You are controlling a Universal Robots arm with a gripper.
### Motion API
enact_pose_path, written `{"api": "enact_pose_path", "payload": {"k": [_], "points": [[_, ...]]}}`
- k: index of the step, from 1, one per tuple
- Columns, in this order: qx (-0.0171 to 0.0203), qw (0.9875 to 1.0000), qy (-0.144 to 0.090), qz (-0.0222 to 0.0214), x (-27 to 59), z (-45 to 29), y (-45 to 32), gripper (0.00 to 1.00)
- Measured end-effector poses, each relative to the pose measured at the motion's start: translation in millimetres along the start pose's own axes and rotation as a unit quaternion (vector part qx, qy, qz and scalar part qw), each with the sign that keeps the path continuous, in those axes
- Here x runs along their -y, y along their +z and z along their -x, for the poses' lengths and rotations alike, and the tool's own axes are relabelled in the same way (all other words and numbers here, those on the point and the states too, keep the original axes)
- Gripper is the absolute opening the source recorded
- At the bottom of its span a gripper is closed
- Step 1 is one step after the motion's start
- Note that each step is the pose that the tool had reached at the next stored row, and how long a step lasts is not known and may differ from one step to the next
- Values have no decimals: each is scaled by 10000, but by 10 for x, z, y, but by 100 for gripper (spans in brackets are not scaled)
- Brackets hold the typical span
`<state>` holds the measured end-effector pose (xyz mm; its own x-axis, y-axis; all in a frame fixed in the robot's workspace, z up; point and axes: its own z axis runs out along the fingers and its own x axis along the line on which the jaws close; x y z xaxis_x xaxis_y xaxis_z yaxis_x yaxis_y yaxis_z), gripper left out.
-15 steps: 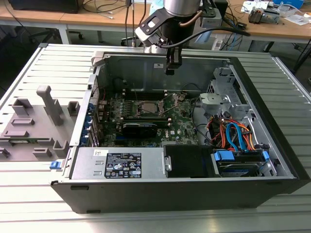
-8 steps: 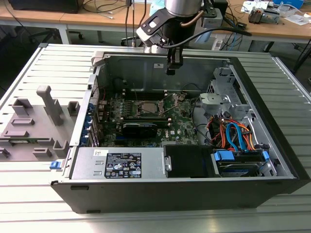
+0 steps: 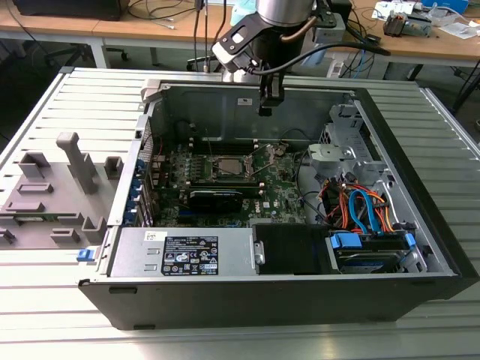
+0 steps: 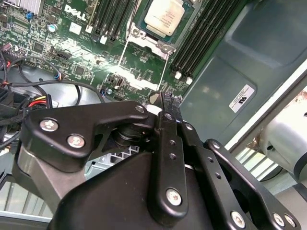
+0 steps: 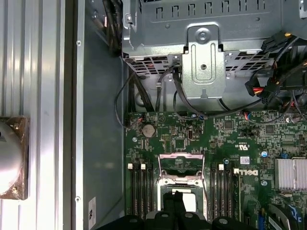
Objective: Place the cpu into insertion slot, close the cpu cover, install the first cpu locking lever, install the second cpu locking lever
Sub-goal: 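Close the cpu cover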
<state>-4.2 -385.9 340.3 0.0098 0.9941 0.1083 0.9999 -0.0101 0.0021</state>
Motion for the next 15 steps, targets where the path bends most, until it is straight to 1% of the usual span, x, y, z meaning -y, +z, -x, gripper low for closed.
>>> {"api": "enact_pose_path", "payload": {"k": [15], "points": [[0,10000,0,0,-26,0,3,11]]}}
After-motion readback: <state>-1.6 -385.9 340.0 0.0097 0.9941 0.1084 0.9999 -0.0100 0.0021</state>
